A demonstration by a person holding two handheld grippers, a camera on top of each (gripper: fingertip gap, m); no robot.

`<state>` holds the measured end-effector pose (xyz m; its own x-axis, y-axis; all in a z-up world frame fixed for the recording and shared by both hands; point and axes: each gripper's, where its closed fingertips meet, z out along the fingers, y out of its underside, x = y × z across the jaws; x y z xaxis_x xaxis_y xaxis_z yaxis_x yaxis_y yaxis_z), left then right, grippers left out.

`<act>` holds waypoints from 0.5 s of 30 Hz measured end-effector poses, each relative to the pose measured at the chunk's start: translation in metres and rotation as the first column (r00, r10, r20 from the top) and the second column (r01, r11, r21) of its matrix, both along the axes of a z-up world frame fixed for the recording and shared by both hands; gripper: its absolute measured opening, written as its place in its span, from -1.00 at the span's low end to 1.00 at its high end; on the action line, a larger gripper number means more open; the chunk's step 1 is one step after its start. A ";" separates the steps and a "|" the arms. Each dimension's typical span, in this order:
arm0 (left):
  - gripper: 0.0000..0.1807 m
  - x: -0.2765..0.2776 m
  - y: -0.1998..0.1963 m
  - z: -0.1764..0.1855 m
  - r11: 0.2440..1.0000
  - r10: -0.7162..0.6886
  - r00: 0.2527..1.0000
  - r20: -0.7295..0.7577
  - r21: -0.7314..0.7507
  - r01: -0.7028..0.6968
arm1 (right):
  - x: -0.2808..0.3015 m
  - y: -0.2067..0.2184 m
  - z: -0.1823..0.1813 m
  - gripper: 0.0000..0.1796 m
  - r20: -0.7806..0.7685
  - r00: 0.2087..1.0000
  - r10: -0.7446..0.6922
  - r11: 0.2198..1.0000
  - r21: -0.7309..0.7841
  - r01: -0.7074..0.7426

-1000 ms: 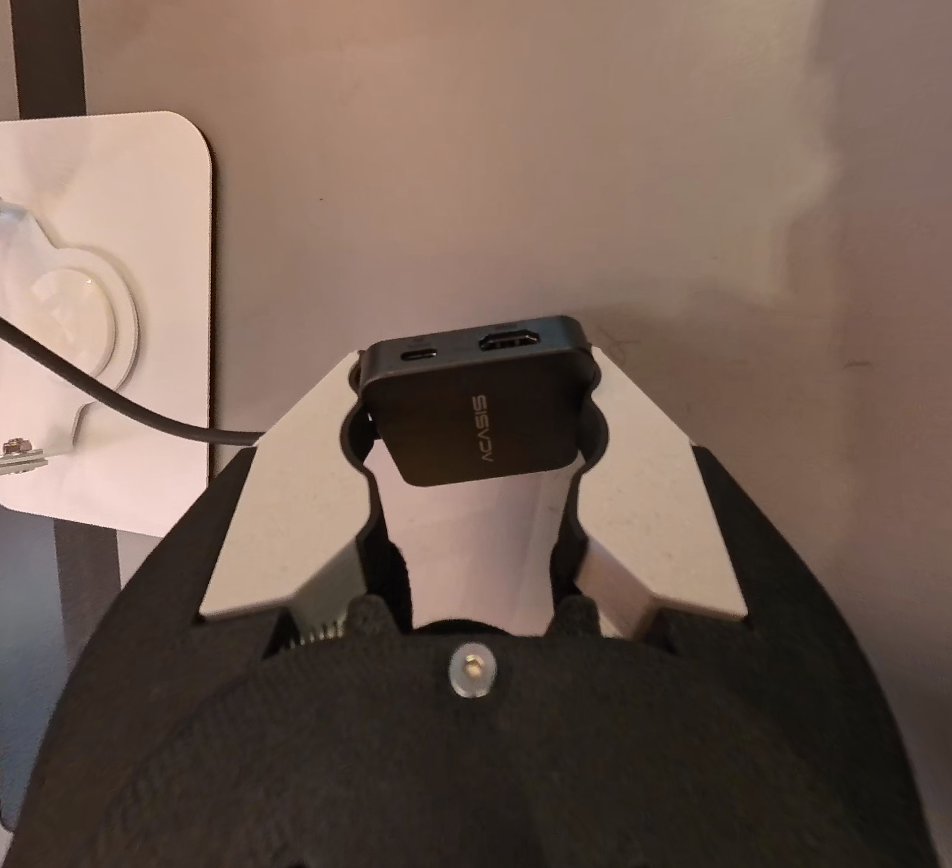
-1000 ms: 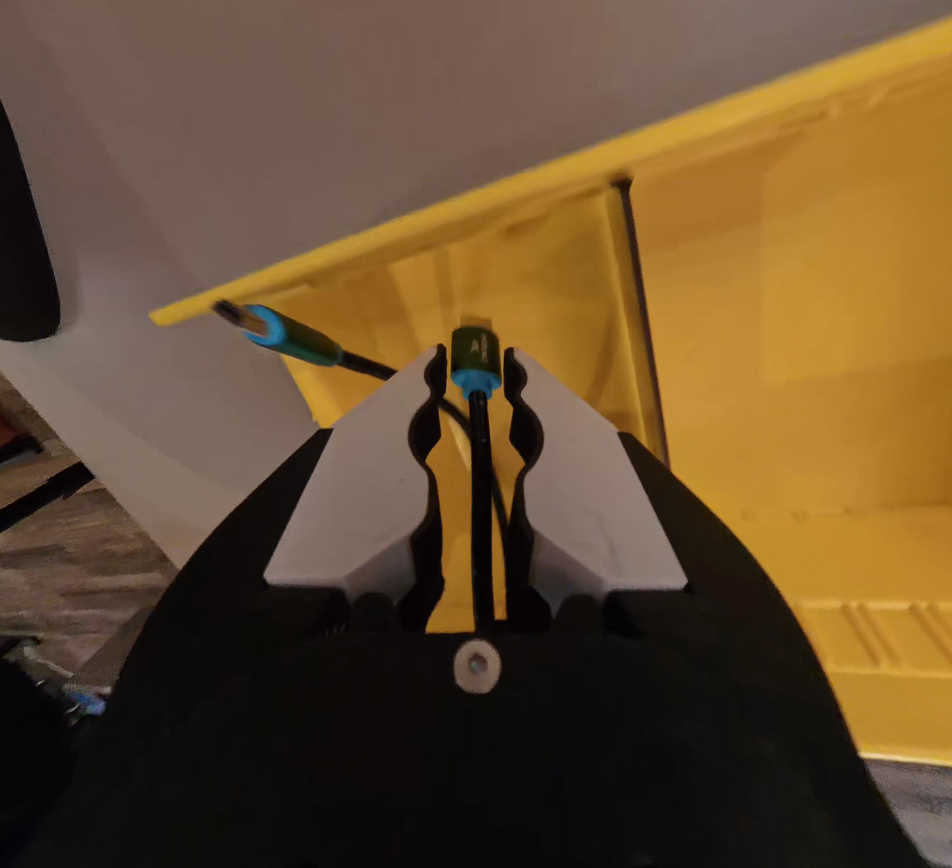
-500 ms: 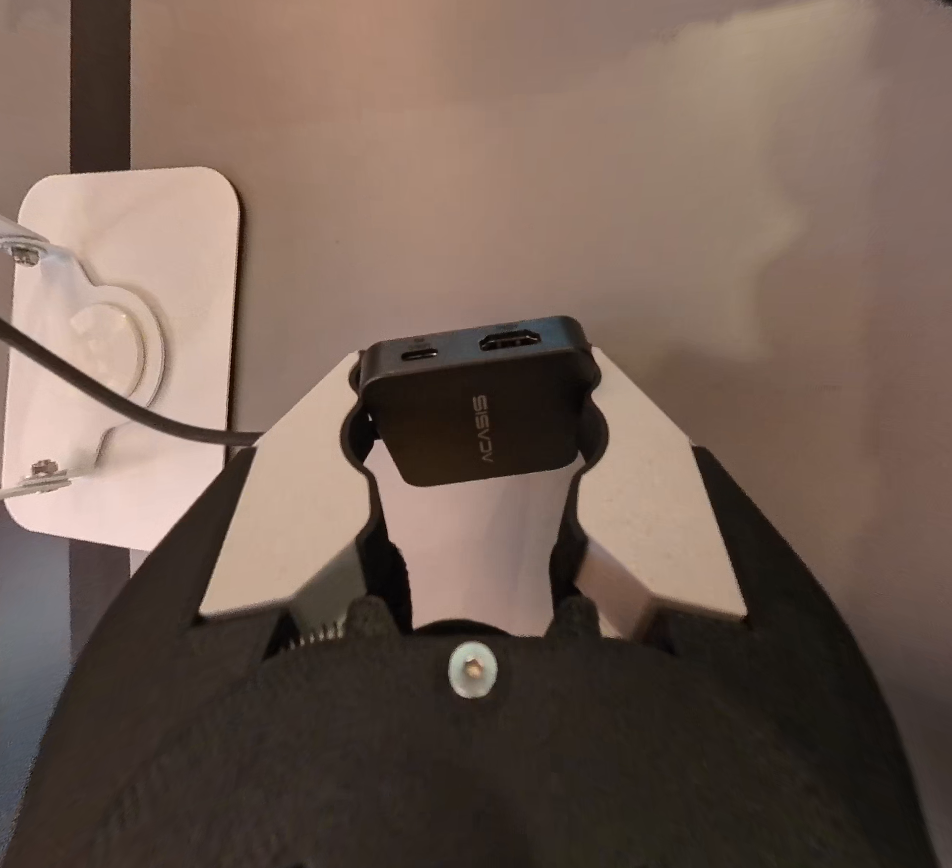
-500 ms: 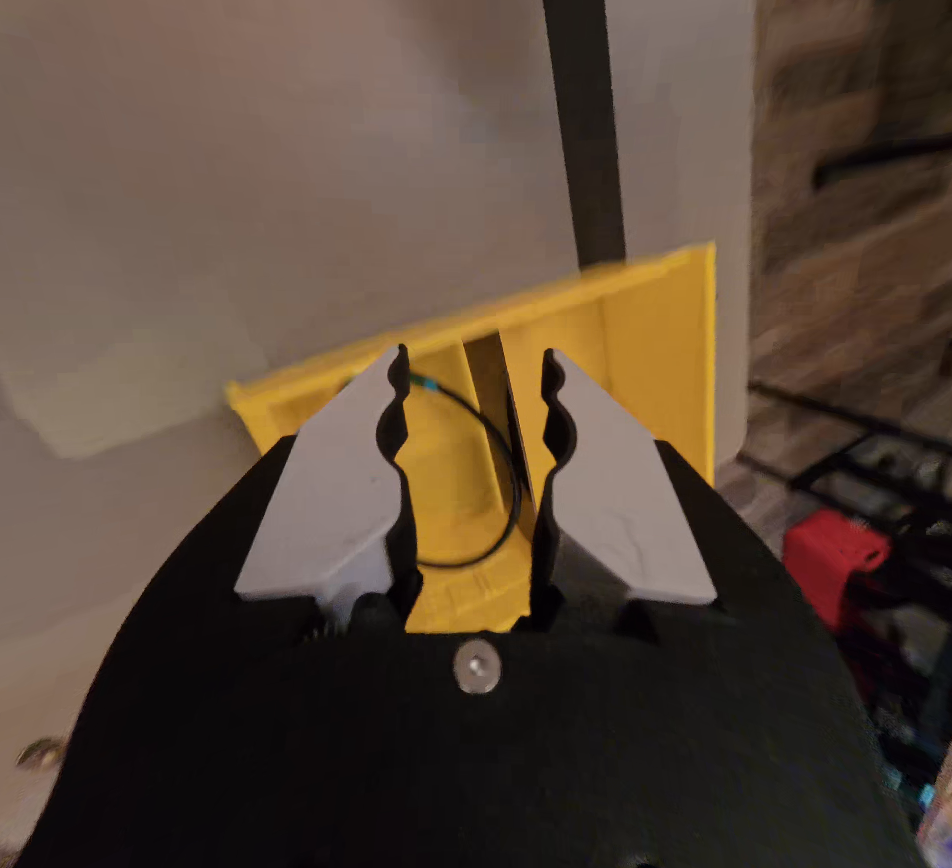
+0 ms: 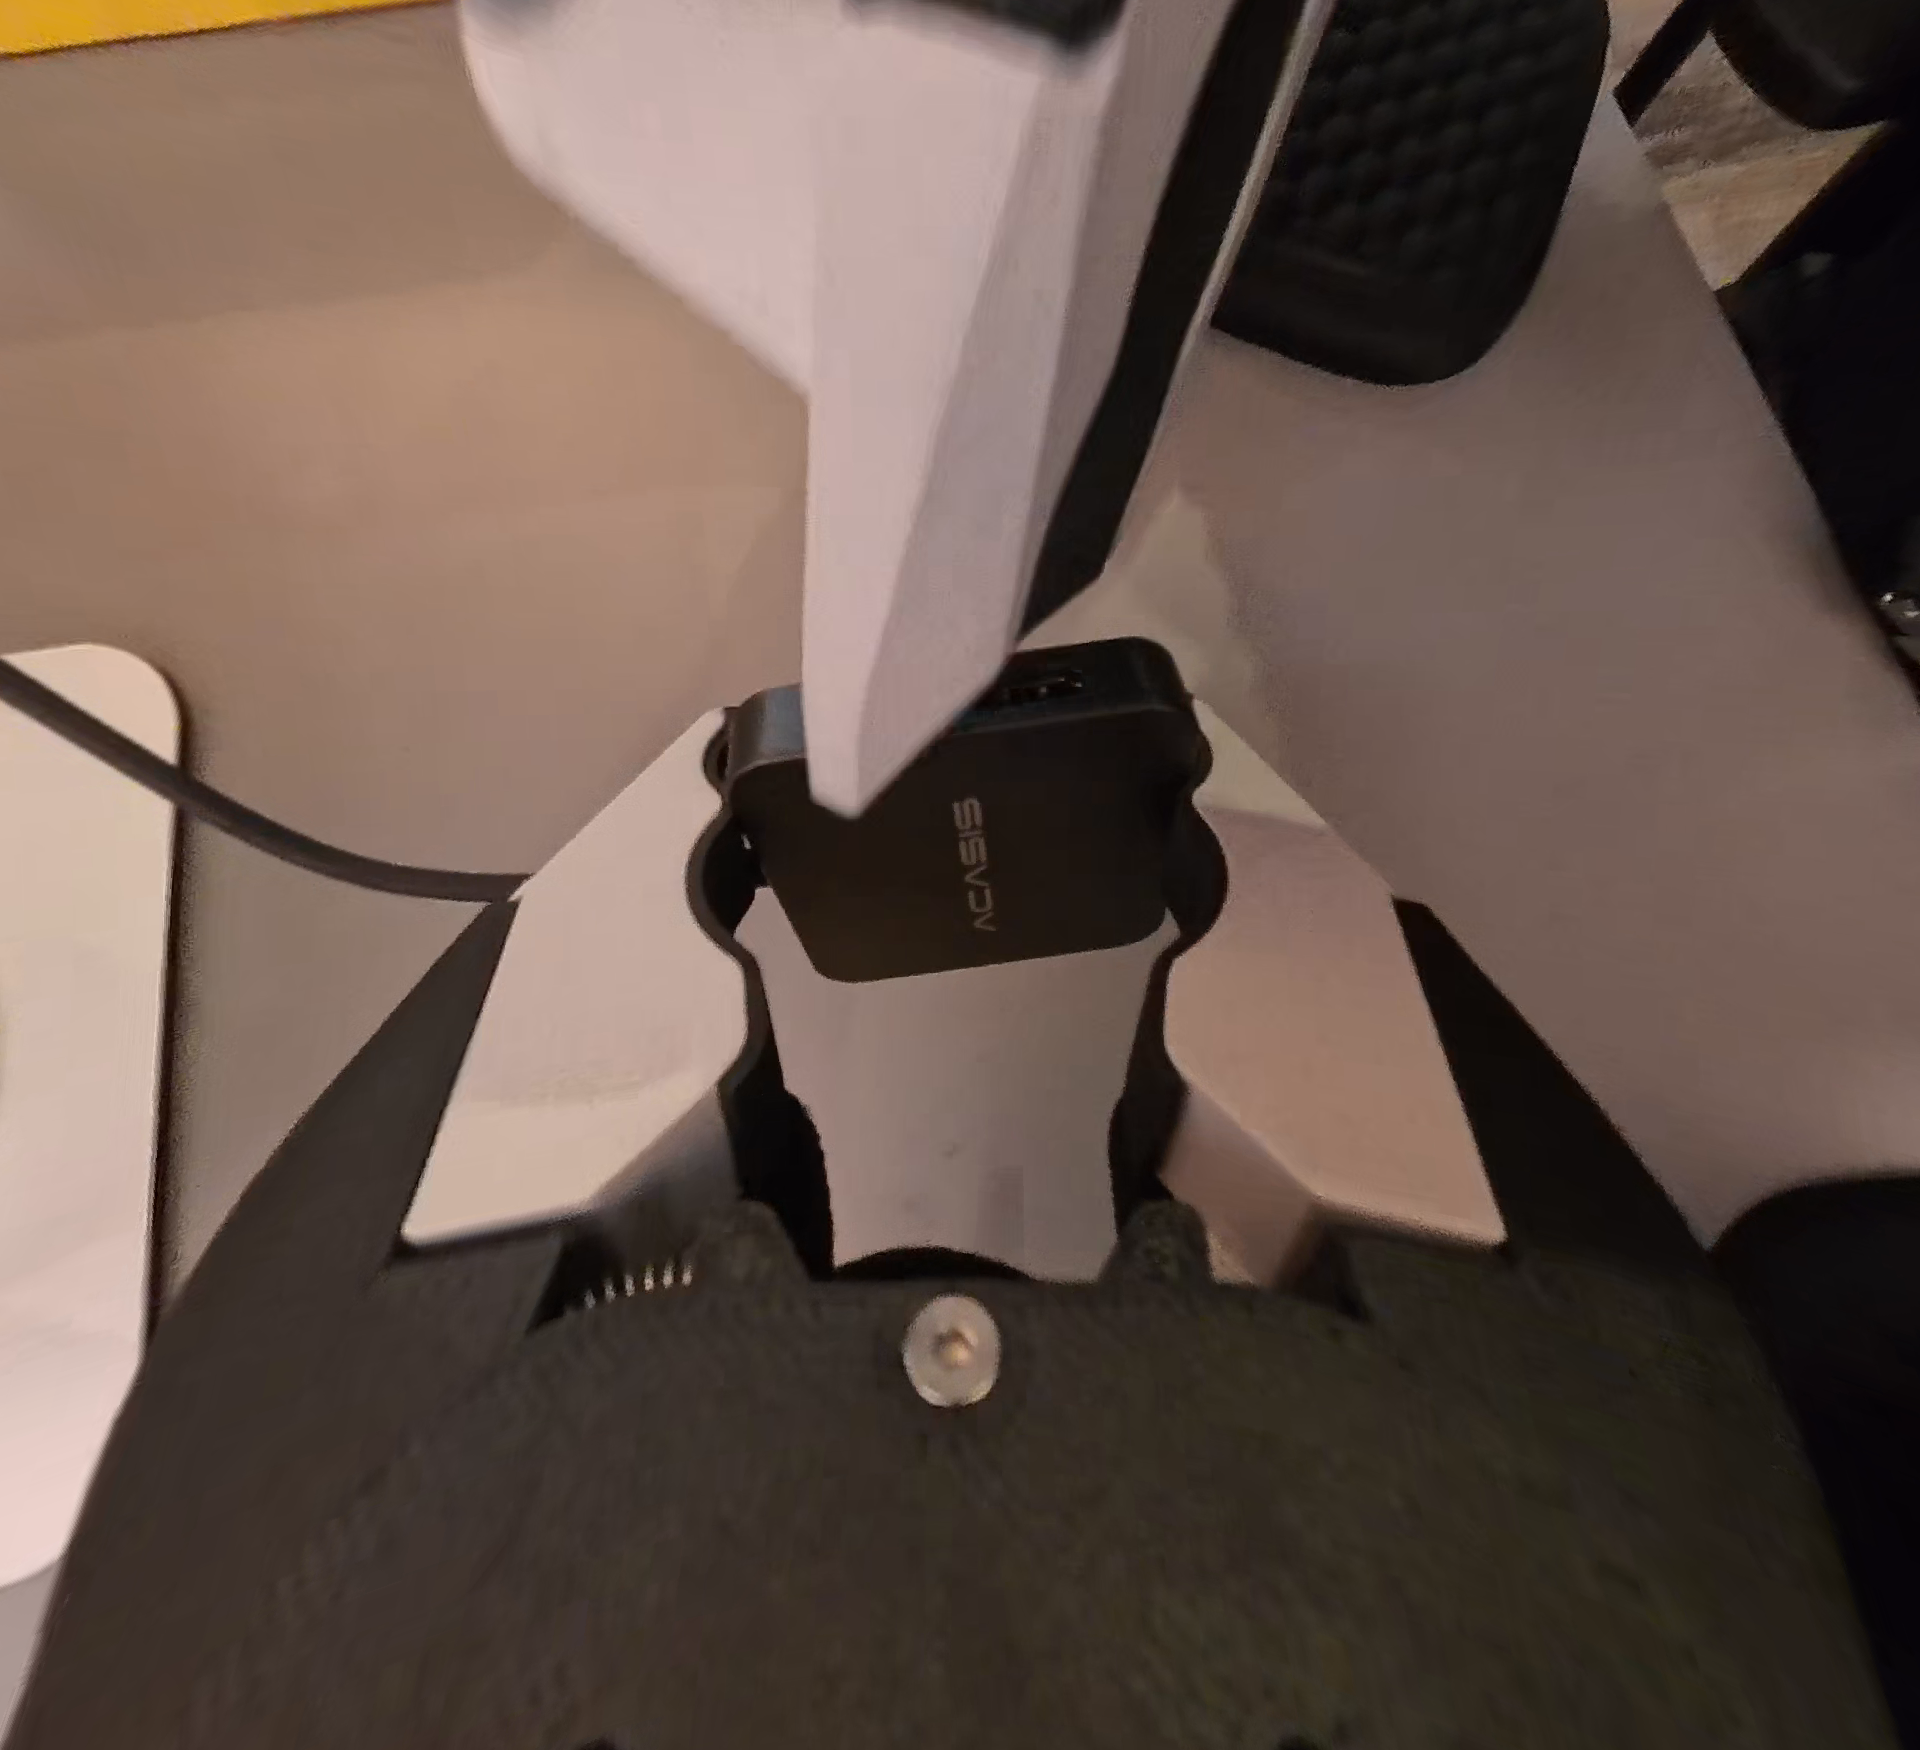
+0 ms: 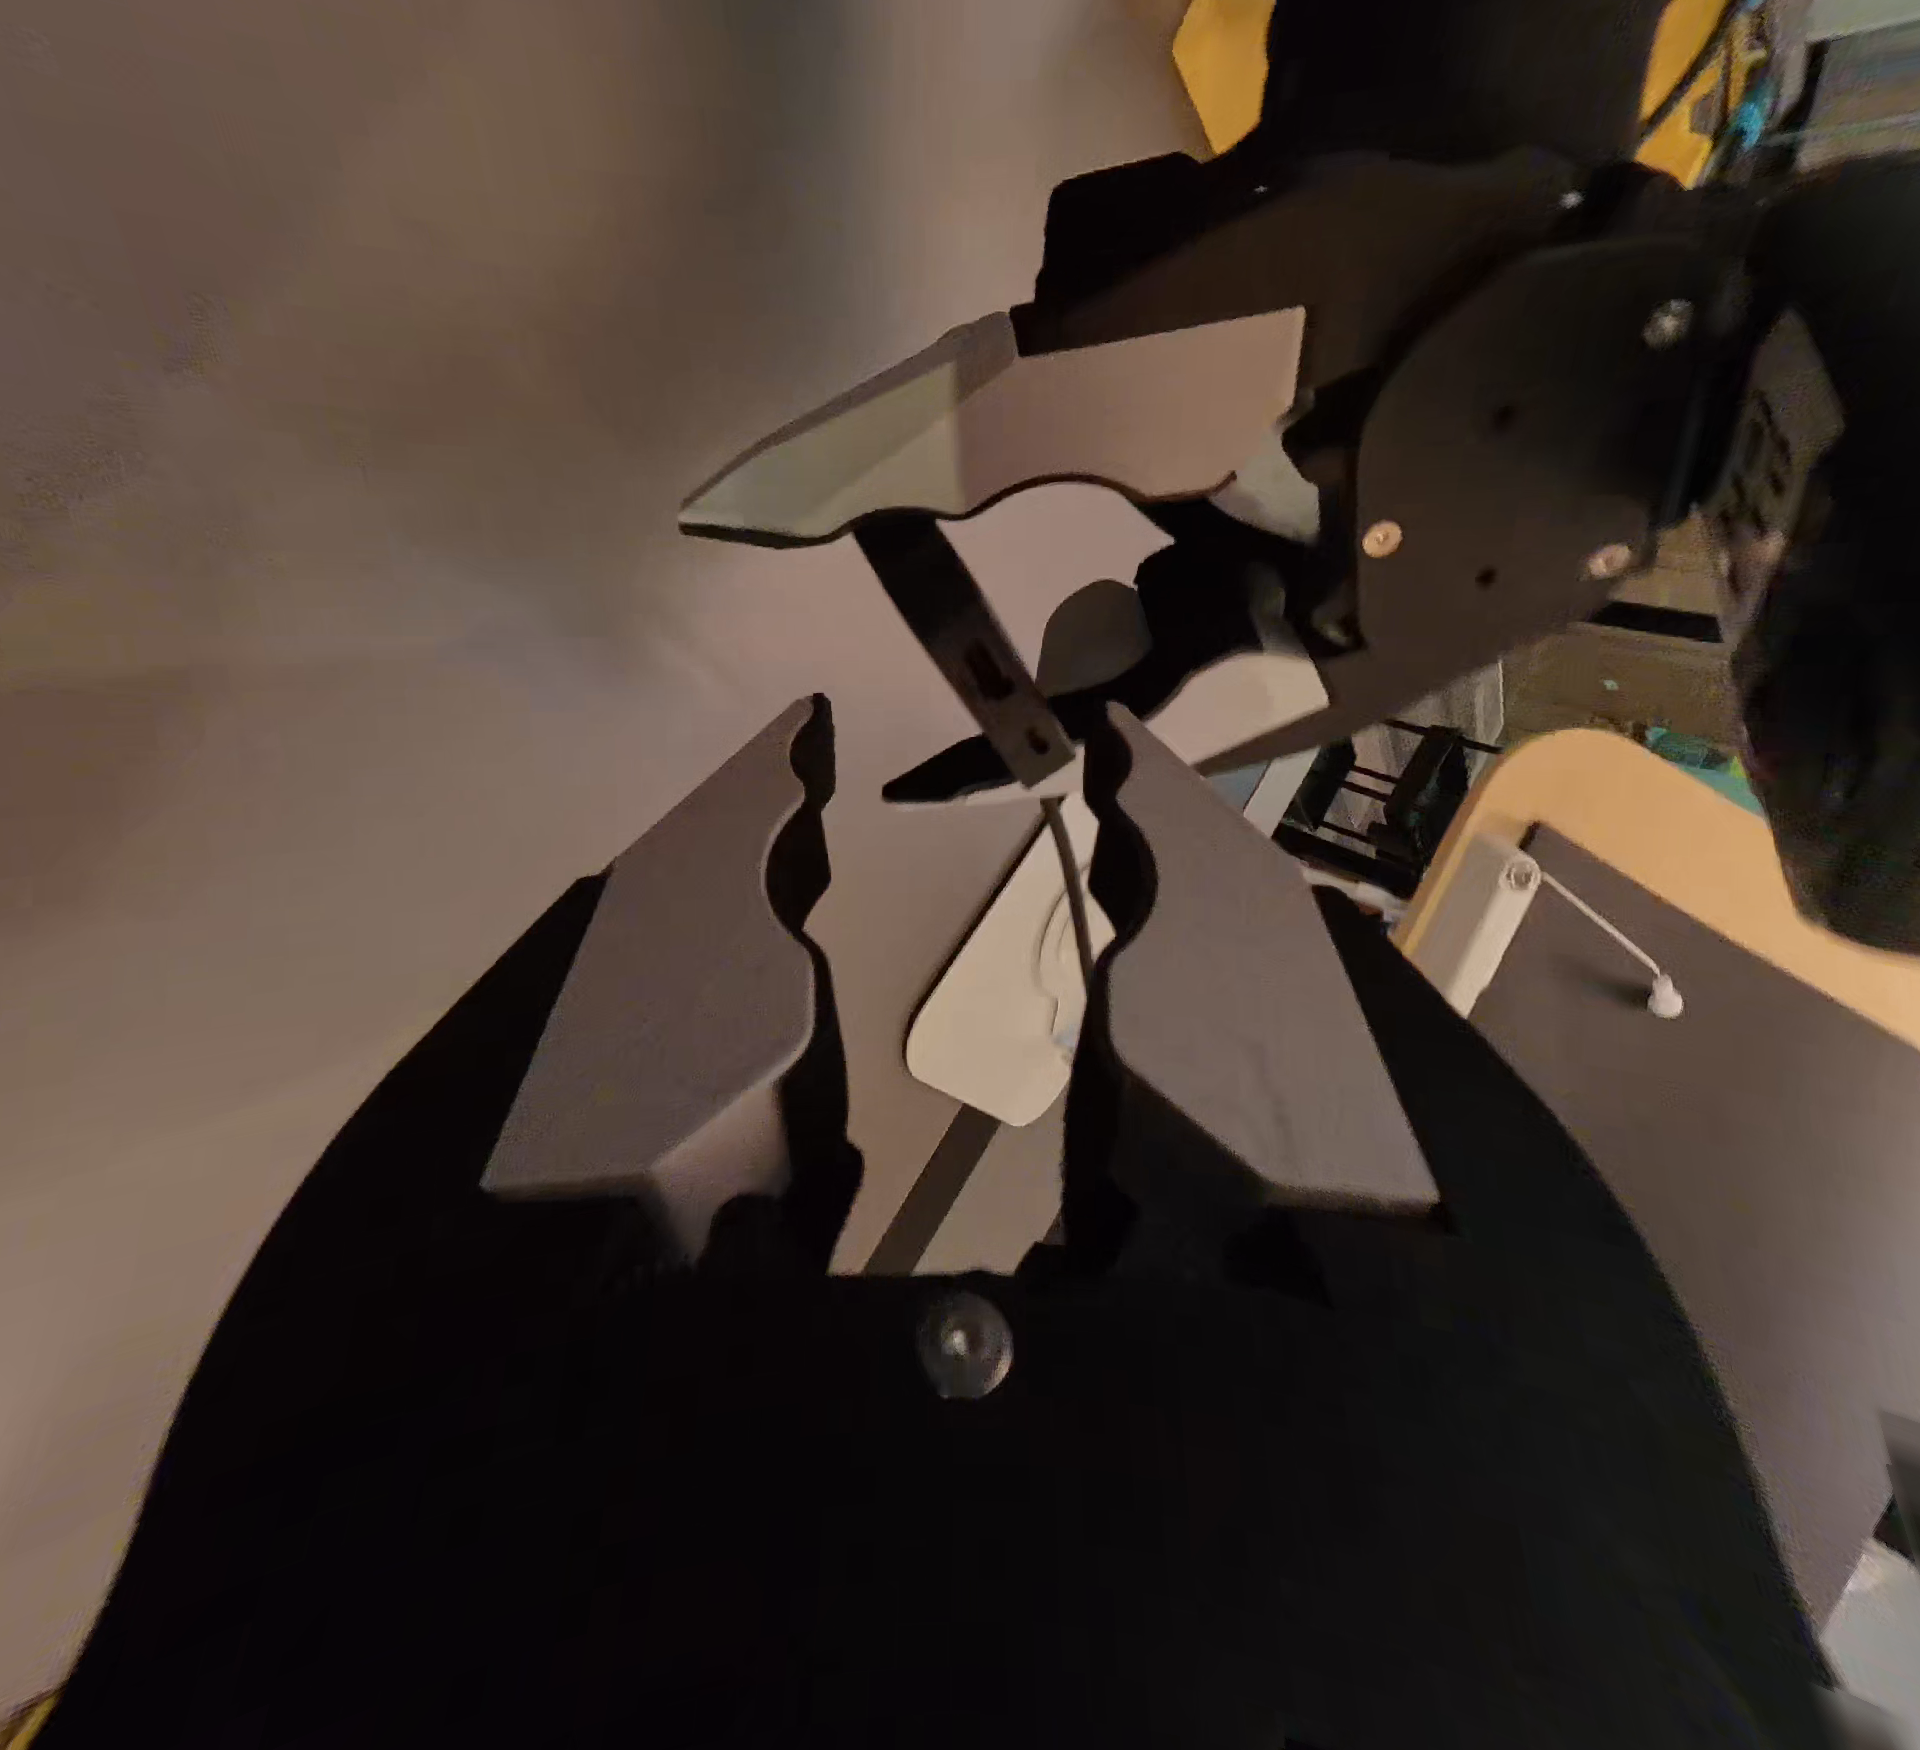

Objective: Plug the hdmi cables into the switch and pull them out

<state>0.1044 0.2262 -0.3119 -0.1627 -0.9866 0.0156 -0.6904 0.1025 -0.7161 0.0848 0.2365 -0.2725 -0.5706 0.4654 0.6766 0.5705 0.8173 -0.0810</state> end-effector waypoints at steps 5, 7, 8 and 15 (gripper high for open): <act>-0.08 0.004 -0.011 -0.007 0.999 -0.045 0.998 -0.048 -0.002 0.045 | -0.010 -0.013 -0.021 -0.77 0.081 0.994 0.077 0.997 -0.005 -0.077; 0.01 0.003 -0.014 -0.014 0.998 -0.055 0.995 -0.083 -0.007 0.055 | -0.009 -0.015 -0.027 -0.79 0.111 0.991 0.081 0.997 0.000 -0.082; 0.06 0.004 -0.017 -0.014 0.998 -0.064 0.994 -0.083 -0.019 0.062 | -0.008 -0.016 -0.028 -0.80 0.114 0.990 0.079 0.997 -0.005 -0.079; 0.23 0.006 0.031 0.022 0.979 0.164 0.986 0.040 0.117 -0.168 | 0.028 0.008 -0.005 -0.87 0.051 0.995 -0.085 0.996 -0.034 0.087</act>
